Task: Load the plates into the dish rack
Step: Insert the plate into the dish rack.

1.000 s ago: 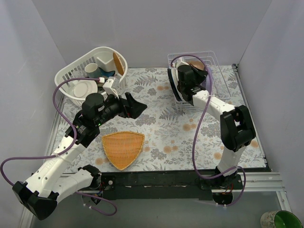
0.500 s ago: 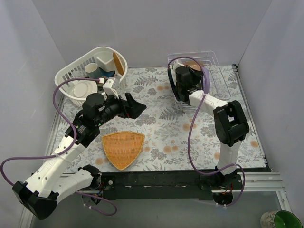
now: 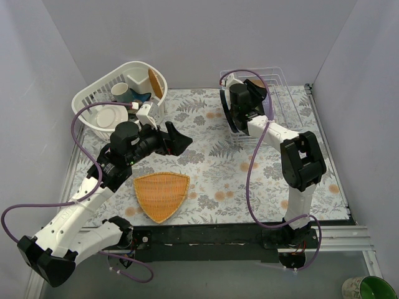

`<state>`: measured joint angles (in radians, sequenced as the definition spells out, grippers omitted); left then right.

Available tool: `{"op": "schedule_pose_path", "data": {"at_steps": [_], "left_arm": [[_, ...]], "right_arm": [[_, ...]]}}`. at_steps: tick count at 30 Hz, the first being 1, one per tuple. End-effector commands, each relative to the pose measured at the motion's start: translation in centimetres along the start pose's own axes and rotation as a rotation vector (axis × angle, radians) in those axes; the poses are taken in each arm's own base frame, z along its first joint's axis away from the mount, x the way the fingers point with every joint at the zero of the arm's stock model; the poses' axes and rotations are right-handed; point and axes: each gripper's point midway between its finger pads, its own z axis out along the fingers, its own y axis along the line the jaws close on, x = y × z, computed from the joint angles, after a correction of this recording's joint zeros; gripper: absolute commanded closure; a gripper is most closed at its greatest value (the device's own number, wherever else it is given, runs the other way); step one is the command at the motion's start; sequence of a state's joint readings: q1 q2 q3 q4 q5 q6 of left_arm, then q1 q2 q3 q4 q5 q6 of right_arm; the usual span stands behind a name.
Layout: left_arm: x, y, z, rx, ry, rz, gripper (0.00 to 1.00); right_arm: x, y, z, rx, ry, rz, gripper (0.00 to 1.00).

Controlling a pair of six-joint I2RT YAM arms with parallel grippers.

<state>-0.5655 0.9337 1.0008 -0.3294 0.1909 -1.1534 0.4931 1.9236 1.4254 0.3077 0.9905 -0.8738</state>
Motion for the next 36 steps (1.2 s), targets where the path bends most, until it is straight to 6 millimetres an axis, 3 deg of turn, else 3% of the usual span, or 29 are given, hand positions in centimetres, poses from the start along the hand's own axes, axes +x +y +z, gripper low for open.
{"op": "schedule_pose_path", "data": {"at_steps": [1, 16, 25, 27, 29, 30, 32, 33, 34, 35, 36], "left_arm": [[-1.2, -0.6, -0.3, 0.016, -0.031, 0.003, 0.02], [-0.7, -0.8, 0.0, 0.036, -0.022, -0.018, 0.02], [-0.2, -0.9, 0.3, 0.049, -0.011, -0.03, 0.02], [-0.3, -0.9, 0.3, 0.051, -0.01, -0.032, 0.02], [-0.5, -1.0, 0.3, 0.052, -0.015, -0.031, 0.02], [-0.5, -1.0, 0.4, 0.049, -0.013, -0.032, 0.02], [-0.4, -1.0, 0.5, 0.048, -0.008, -0.032, 0.02], [-0.6, -1.0, 0.5, 0.045, -0.013, -0.032, 0.02], [-0.5, -0.9, 0.6, 0.043, -0.01, -0.033, 0.02], [-0.6, -0.9, 0.6, 0.042, -0.008, -0.033, 0.02], [-0.6, -0.9, 0.7, 0.043, -0.009, -0.036, 0.02]], "right_arm": [[-1.6, -1.7, -0.3, 0.009, -0.03, 0.127, 0.5], [-3.9, -4.5, -3.2, -0.135, -0.108, 0.375, 0.49], [-5.6, -9.5, -5.7, -0.145, -0.201, 0.586, 0.49], [-5.6, -10.6, -5.0, -0.152, -0.195, 0.654, 0.48], [-5.0, -9.4, -4.0, -0.204, -0.146, 0.674, 0.48], [-4.9, -10.7, -3.1, -0.195, -0.137, 0.715, 0.48], [-4.6, -9.2, -2.0, -0.257, -0.092, 0.762, 0.48], [-4.9, -10.6, -1.3, -0.244, -0.092, 0.799, 0.48], [-4.7, -10.5, -1.0, -0.26, -0.054, 0.832, 0.48], [-4.4, -8.7, 0.4, -0.285, -0.006, 0.826, 0.48], [-4.1, -8.7, 1.3, -0.284, 0.025, 0.849, 0.48]]}}
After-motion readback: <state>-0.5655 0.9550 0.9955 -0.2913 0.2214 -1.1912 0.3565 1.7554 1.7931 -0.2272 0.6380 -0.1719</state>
